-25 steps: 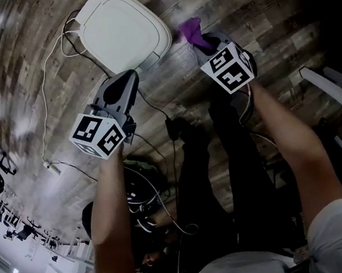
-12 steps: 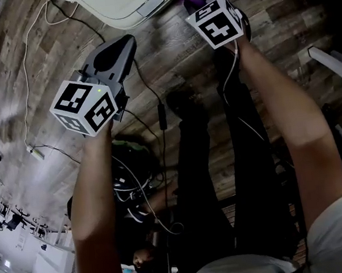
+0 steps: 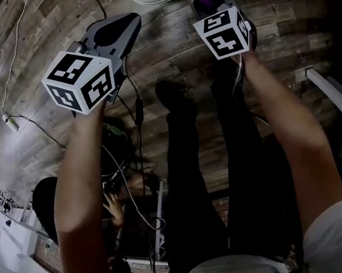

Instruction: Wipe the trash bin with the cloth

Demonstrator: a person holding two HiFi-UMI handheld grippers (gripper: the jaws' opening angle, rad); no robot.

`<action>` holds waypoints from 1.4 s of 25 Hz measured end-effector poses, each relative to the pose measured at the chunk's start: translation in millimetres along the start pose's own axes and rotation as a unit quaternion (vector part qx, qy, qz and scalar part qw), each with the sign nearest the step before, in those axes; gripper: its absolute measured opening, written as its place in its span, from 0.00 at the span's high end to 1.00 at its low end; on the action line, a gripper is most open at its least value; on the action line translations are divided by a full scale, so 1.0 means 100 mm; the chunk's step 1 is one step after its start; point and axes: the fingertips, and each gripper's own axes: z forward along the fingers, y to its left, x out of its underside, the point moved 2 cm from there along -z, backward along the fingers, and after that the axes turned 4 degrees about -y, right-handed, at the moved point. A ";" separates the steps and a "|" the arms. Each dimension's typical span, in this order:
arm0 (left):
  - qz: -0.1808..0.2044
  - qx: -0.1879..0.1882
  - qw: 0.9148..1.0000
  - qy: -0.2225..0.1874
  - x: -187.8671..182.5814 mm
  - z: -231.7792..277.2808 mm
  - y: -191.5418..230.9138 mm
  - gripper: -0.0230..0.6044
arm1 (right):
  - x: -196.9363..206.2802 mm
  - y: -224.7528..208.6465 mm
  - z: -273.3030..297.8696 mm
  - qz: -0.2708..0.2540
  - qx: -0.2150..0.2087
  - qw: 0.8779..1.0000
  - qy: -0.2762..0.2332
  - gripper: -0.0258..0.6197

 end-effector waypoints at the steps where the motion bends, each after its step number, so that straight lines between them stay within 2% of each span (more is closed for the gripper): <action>1: -0.004 -0.003 1.000 -0.001 0.02 -0.01 0.01 0.95 | -0.01 0.05 0.00 -0.003 -0.003 1.000 0.001 0.82; 5: -0.023 -0.012 1.000 -0.008 0.12 -0.05 0.05 0.95 | -0.06 0.24 0.03 -0.015 -0.015 1.000 0.001 0.82; 12: -0.030 -0.011 0.999 -0.009 0.29 -0.11 0.01 0.95 | -0.21 0.74 0.13 -0.058 -0.044 0.997 -0.017 0.82; 16: -0.027 -0.011 0.999 -0.012 0.30 -0.16 0.00 0.95 | -0.29 1.16 0.20 -0.108 -0.101 0.989 -0.026 0.82; 20: -0.020 -0.014 1.000 -0.012 0.27 -0.20 0.02 0.95 | -0.34 1.56 0.20 -0.164 -0.185 0.968 -0.036 0.82; 22: -0.016 -0.012 1.000 -0.007 0.27 -0.18 0.01 0.95 | -0.29 1.63 0.18 -0.179 -0.201 0.962 -0.031 0.82; 27: -0.002 -0.002 1.000 0.010 0.26 -0.06 -0.16 0.95 | 0.00 1.41 0.06 -0.169 -0.192 0.967 0.003 0.82; 30: 0.018 -0.002 1.000 0.021 0.27 0.03 -0.22 0.95 | 0.15 1.12 -0.02 -0.151 -0.163 0.975 0.008 0.82; 35: 0.071 -0.034 0.997 0.021 0.34 0.23 -0.34 0.95 | 0.48 0.55 -0.03 -0.091 -0.107 0.990 -0.007 0.82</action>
